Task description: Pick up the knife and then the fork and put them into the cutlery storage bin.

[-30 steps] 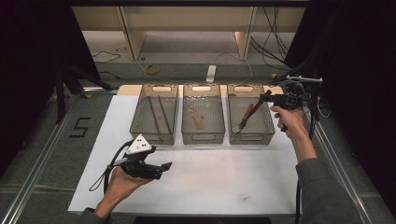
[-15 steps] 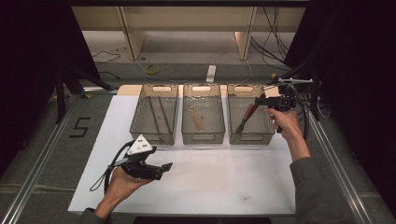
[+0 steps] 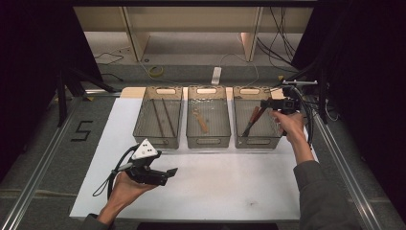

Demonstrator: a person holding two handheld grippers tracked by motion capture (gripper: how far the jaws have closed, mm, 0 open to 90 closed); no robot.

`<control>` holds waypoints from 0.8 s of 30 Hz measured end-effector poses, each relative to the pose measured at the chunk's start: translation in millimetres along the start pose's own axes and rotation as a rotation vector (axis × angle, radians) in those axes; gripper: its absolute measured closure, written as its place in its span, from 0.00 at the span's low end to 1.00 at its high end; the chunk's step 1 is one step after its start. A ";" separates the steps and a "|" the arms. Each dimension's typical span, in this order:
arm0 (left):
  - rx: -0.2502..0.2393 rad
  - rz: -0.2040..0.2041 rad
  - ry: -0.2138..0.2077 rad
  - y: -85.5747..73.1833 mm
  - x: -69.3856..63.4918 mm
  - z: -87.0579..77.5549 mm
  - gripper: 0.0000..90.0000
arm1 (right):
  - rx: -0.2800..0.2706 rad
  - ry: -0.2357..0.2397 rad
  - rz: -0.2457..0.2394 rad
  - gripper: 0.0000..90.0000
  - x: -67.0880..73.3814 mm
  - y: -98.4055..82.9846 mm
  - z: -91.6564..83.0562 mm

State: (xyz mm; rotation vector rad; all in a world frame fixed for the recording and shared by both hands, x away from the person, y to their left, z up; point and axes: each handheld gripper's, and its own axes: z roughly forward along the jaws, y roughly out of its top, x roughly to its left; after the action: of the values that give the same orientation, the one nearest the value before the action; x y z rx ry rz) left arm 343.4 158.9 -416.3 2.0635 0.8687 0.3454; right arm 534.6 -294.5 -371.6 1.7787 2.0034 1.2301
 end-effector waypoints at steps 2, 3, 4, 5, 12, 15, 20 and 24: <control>0.001 0.002 0.000 0.0 -0.2 0.2 0.18 | -0.011 -0.021 -0.010 0.73 -0.9 1.2 -1.6; 0.002 0.004 0.000 0.1 0.0 0.3 0.18 | -0.014 -0.031 -0.015 0.70 -1.1 1.9 -2.4; 0.002 0.004 0.001 0.1 -0.1 0.5 0.18 | -0.015 -0.042 -0.022 0.68 -1.4 2.8 -3.2; 0.002 0.005 0.002 0.1 -0.2 0.6 0.18 | -0.022 -0.055 -0.028 0.66 -1.5 3.7 -4.2; 0.003 0.004 -0.001 0.0 -1.2 1.1 0.18 | -0.062 -0.095 -0.039 0.60 -5.6 8.7 -12.2; 0.003 0.003 -0.001 0.1 -1.2 1.2 0.18 | -0.081 -0.095 -0.039 0.60 -6.8 9.2 -14.7; 0.010 0.006 -0.003 0.2 -1.3 1.4 0.18 | -0.083 -0.065 -0.023 0.61 -8.7 10.0 -16.1; 0.007 0.003 -0.002 0.1 -1.2 1.3 0.18 | -0.086 -0.059 -0.031 0.61 -7.5 10.3 -16.5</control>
State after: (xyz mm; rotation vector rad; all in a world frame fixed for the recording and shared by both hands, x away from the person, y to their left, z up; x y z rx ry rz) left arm 343.3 157.2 -417.0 2.0712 0.8669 0.3428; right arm 533.7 -309.3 -356.9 1.7169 1.9092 1.2210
